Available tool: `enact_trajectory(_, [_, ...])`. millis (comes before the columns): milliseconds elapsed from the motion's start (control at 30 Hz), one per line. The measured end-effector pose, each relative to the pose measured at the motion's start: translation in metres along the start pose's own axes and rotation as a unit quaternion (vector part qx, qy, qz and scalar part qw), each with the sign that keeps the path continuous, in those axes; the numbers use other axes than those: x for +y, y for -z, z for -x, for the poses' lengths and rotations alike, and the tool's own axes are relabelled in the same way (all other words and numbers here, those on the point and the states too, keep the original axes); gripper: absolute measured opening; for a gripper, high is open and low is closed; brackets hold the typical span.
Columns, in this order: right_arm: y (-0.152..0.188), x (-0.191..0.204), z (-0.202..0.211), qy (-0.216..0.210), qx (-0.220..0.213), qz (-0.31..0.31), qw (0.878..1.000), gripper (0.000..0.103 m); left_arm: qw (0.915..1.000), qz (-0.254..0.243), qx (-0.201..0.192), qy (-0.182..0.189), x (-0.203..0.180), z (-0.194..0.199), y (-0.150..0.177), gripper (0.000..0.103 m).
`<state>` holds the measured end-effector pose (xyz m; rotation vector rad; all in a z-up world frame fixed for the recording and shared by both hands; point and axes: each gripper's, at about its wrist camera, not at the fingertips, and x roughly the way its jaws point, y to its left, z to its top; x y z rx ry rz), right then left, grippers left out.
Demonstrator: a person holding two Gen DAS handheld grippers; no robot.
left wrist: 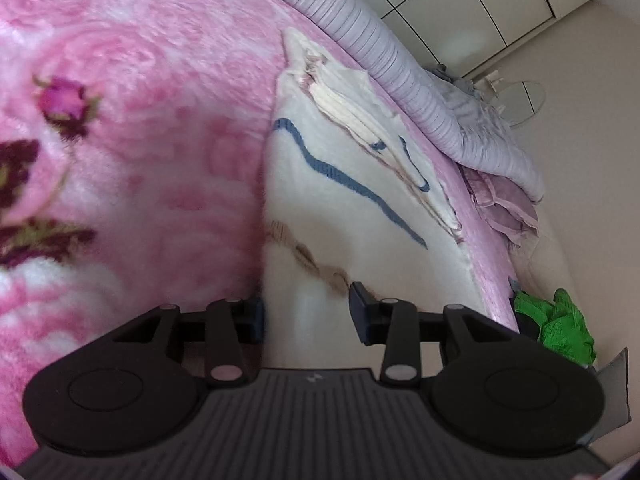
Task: Fold clothes
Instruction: 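Grasp the cardigan hem with both grippers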
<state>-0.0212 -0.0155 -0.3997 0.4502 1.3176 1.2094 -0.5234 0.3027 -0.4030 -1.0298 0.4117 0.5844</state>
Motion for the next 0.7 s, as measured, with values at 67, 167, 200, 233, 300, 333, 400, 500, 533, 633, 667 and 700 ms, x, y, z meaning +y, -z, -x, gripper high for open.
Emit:
enact_trajectory(67, [-0.001,-0.001,-0.007,-0.007,0.005,0.001,1.000,0.025,1.0000,-0.006,0.001,-0.003,0.000,0.000,0.000,0.020])
enact_trajectory(167, [0.002,-0.003,-0.012,-0.011,0.011,0.005,1.000,0.011,0.9999,-0.012,0.006,-0.007,0.002,0.000,0.001,0.008])
enact_trajectory(200, [0.002,-0.002,-0.011,-0.011,0.010,0.007,1.000,0.009,0.9998,-0.015,0.006,-0.007,0.002,0.001,0.002,0.007])
enact_trajectory(233, [0.003,-0.002,-0.010,-0.010,0.009,0.008,1.000,0.008,0.9997,-0.024,0.004,-0.011,-0.001,0.003,0.002,0.006])
enact_trajectory(300, [0.006,0.000,-0.003,-0.015,0.006,0.010,1.000,0.007,0.9990,-0.041,0.000,-0.020,-0.006,0.006,0.003,0.006])
enact_trajectory(333, [0.007,0.002,0.000,-0.017,0.004,0.011,1.000,0.007,0.9985,-0.050,-0.003,-0.023,-0.009,0.008,0.003,0.005])
enact_trajectory(400, [0.010,0.004,0.007,-0.021,0.001,0.014,1.000,0.007,0.9976,-0.065,-0.012,-0.022,-0.014,0.017,0.005,0.005])
enact_trajectory(500, [0.014,0.008,0.018,-0.027,-0.004,0.017,0.999,0.006,0.9966,-0.074,-0.030,-0.020,-0.016,0.034,0.012,0.005])
enact_trajectory(533, [0.015,0.009,0.021,-0.029,-0.006,0.018,0.999,0.006,0.9964,-0.075,-0.034,-0.020,-0.015,0.039,0.015,0.005])
enact_trajectory(633, [0.019,0.013,0.032,-0.035,-0.011,0.021,0.999,0.006,0.9964,-0.074,-0.037,-0.017,-0.011,0.056,0.029,0.004])
enact_trajectory(667, [0.024,0.013,0.036,-0.036,-0.009,0.022,0.999,0.006,0.9965,-0.073,-0.037,-0.015,-0.009,0.062,0.035,0.004])
enact_trajectory(700, [0.029,0.012,0.041,-0.036,-0.007,0.023,0.999,0.006,0.9968,-0.070,-0.036,-0.012,-0.007,0.067,0.040,0.004])
